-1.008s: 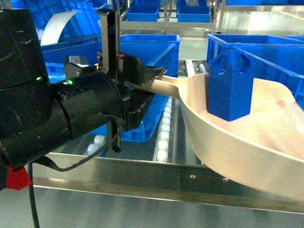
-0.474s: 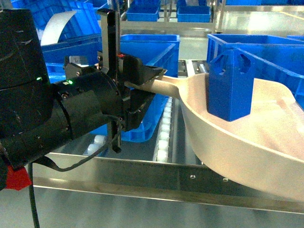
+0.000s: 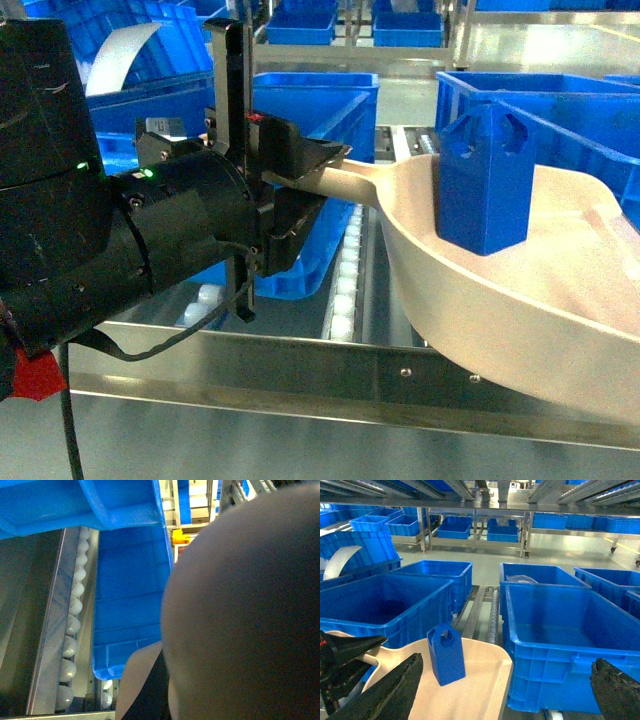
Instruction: Place part in tray to right shelf
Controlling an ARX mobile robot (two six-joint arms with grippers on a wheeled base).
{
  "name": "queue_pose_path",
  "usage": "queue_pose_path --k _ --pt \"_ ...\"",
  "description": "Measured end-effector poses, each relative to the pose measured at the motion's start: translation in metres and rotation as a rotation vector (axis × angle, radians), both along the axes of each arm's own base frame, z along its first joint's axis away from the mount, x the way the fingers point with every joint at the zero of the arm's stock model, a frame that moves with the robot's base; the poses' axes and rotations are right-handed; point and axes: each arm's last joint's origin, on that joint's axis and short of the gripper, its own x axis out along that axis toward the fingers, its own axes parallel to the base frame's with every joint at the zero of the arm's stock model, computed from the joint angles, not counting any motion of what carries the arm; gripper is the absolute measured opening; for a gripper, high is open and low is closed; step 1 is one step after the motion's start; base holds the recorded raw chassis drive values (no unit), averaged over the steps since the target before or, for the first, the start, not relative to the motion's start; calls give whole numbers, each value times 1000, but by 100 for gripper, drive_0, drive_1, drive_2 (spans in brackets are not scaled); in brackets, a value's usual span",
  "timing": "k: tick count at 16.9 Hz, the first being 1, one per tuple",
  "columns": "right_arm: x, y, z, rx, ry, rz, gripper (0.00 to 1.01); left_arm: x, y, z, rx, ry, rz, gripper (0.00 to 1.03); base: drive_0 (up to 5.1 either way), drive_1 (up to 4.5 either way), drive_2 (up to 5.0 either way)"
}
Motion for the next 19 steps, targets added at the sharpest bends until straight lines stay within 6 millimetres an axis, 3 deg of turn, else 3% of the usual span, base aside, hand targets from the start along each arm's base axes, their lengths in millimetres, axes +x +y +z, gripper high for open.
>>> queue_pose_path --k 1,4,6,10,11,13,16,19 --pt "0 0 0 0 0 0 98 0 0 0 1 -1 10 16 0 0 0" --pt "0 0 0 0 0 0 98 -3 -3 8 -22 -58 382 16 0 0 0" --pt "0 0 0 1 0 0 98 -5 6 19 -45 -87 458 16 0 0 0" --pt "0 0 0 0 0 1 98 -9 20 68 -79 -188 502 16 0 0 0" --pt "0 0 0 0 0 1 98 -9 21 71 -77 -195 507 16 0 0 0" --pt "0 0 0 0 0 1 98 -2 36 99 -71 -220 605 16 0 0 0" --pt "0 0 0 0 0 1 98 13 66 128 87 -204 771 16 0 0 0" --pt "0 0 0 0 0 1 98 16 66 141 302 -113 949 16 0 0 0"
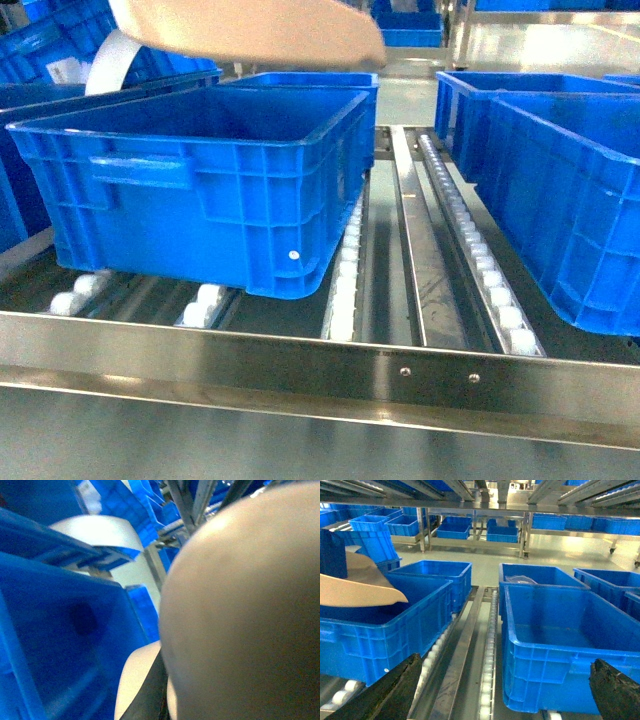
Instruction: Place part in tray to right shelf
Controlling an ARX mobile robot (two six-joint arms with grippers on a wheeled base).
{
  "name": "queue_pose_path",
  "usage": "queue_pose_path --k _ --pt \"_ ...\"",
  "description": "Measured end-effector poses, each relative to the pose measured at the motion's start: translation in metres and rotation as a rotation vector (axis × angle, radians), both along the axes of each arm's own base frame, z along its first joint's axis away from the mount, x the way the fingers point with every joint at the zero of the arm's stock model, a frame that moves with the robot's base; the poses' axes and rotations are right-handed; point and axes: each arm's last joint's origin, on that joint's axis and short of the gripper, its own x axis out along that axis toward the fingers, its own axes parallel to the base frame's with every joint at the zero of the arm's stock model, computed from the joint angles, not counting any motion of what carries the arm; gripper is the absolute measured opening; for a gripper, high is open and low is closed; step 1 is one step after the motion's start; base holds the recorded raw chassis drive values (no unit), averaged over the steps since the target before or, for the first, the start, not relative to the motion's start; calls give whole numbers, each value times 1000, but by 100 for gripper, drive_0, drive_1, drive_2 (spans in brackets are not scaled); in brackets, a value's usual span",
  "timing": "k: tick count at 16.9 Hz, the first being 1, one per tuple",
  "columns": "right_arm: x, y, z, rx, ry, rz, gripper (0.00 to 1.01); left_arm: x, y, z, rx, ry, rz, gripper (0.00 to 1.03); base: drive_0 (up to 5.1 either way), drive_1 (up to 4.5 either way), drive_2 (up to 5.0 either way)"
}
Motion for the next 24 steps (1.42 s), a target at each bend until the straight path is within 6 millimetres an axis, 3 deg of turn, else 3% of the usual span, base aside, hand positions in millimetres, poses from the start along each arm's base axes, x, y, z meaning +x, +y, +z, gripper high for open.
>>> queue_pose_path --k 5,8,16,23,24 --pt "0 0 0 0 0 0 98 -6 -3 40 238 11 204 16 0 0 0" --pt "0 0 0 -1 0 0 98 -13 4 48 352 37 290 16 0 0 0" --pt "0 0 0 0 0 0 98 -22 4 58 363 -9 316 16 0 0 0" --pt "0 0 0 0 0 0 98 -62 6 85 404 -129 470 16 0 0 0" --pt "0 0 0 -1 1 0 98 -68 12 91 512 -50 439 16 0 0 0"
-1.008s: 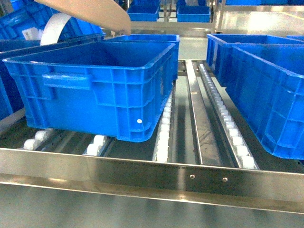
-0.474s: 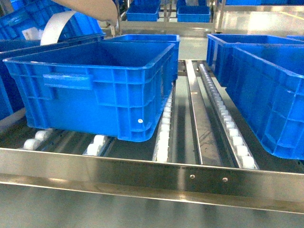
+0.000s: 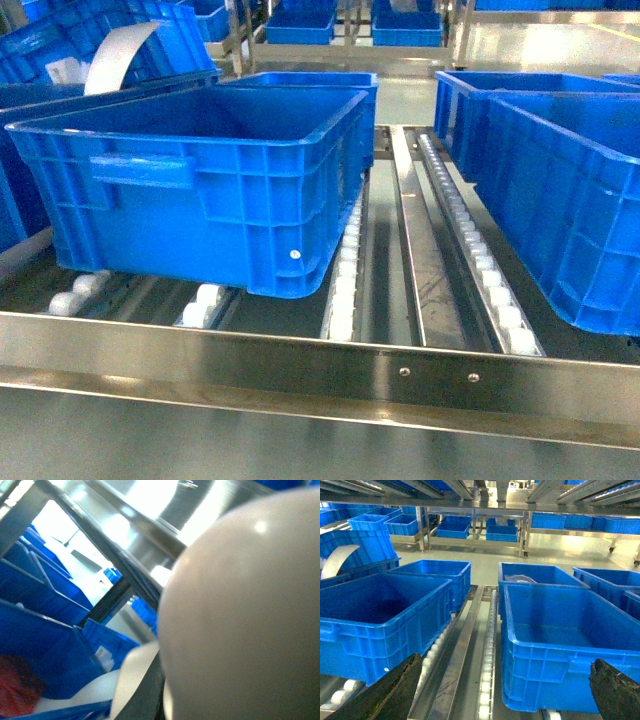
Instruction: Place part in tray to right shelf
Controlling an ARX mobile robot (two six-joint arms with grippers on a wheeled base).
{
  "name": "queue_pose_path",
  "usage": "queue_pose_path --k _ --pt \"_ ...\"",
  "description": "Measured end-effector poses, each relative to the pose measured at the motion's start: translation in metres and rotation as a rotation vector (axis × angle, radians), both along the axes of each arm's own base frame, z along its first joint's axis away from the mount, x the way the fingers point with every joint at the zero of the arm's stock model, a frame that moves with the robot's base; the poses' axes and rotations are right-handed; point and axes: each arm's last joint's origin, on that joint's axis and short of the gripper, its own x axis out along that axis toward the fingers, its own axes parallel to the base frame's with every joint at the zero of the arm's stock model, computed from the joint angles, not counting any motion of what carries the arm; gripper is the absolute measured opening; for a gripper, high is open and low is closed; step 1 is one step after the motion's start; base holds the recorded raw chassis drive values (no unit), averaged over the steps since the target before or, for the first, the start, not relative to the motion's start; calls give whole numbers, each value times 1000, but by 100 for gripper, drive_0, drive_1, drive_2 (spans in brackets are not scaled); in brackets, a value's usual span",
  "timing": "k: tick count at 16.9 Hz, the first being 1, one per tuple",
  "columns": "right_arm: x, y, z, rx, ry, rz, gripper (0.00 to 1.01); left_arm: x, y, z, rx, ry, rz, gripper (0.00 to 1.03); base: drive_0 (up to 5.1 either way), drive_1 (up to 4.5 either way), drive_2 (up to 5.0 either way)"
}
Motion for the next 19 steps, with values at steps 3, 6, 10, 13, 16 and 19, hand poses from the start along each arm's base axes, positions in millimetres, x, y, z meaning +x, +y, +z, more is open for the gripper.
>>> queue_pose_path --k 3,6,10,13,16,19 --pt "0 -2 0 3 -2 4 93 -9 8 8 180 140 -77 16 0 0 0" --pt "-1 -29 -27 1 1 -4 66 -45 30 -35 525 458 -381 16 0 0 0" --pt "-1 -60 -58 9 -6 -7 20 -66 40 -129 589 608 -542 16 0 0 0" --pt "-1 -73 -75 6 -6 -1 2 -87 49 -143 599 537 -521 16 0 0 0" --pt "-1 -81 -85 6 -5 -2 2 -99 61 -173 590 584 -546 16 0 0 0" --pt "-1 -94 -95 6 -6 5 2 -112 63 -184 597 566 -532 16 0 0 0"
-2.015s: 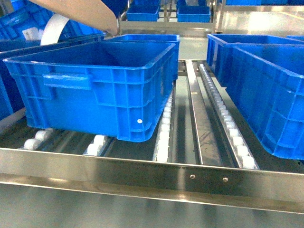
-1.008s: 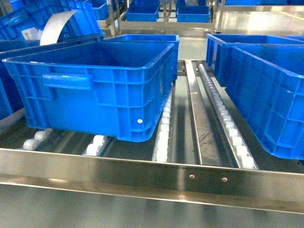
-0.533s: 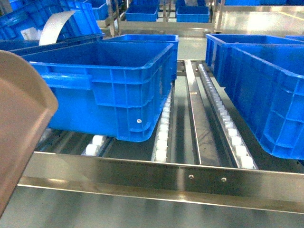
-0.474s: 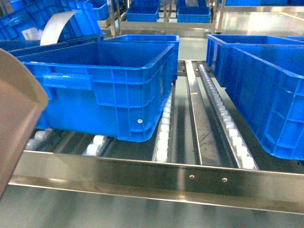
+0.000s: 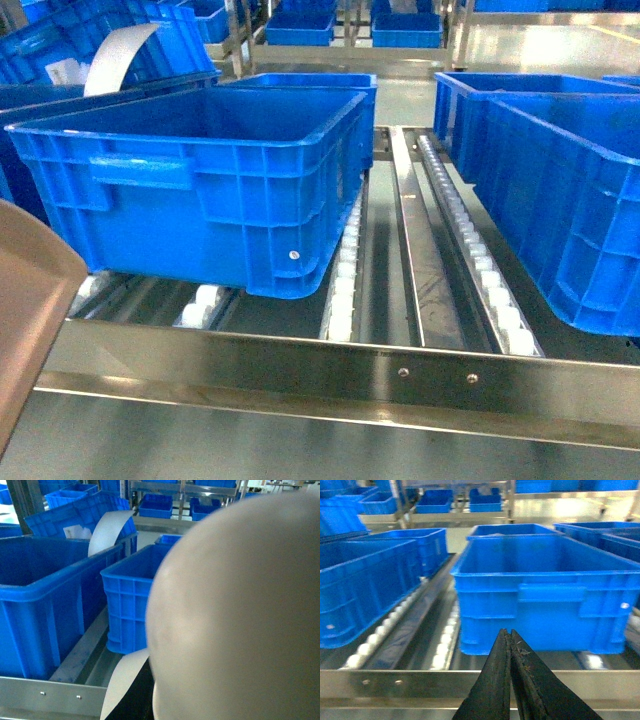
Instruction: Place part in tray to right shelf
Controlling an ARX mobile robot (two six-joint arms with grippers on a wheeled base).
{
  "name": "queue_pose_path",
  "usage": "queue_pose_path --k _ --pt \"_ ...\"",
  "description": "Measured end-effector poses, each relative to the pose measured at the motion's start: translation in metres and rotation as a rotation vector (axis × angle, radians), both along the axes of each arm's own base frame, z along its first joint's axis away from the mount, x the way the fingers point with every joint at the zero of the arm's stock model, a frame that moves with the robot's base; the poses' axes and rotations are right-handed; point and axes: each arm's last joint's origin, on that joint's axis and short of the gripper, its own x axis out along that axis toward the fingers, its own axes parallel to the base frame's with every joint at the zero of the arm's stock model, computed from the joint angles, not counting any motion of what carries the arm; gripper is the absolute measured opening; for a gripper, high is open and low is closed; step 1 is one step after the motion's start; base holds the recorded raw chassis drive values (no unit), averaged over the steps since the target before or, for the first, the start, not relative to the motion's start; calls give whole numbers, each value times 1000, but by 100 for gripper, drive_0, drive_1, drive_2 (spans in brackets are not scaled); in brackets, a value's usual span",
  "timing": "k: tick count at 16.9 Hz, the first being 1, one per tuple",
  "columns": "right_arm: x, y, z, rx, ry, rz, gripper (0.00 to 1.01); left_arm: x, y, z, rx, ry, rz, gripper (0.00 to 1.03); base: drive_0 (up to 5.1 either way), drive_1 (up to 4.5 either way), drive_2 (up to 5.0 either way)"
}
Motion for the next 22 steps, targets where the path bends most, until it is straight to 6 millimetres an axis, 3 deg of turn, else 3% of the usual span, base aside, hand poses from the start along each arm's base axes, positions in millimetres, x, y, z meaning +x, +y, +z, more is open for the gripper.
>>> queue_pose_path --k 19,22 --pt "0 -2 -17 0 -2 0 2 -17 0 -16 -1 -13 -2 16 0 0 0" --pt "0 -2 -16 0 -5 -1 2 -28 0 -26 1 -30 -1 16 0 0 0"
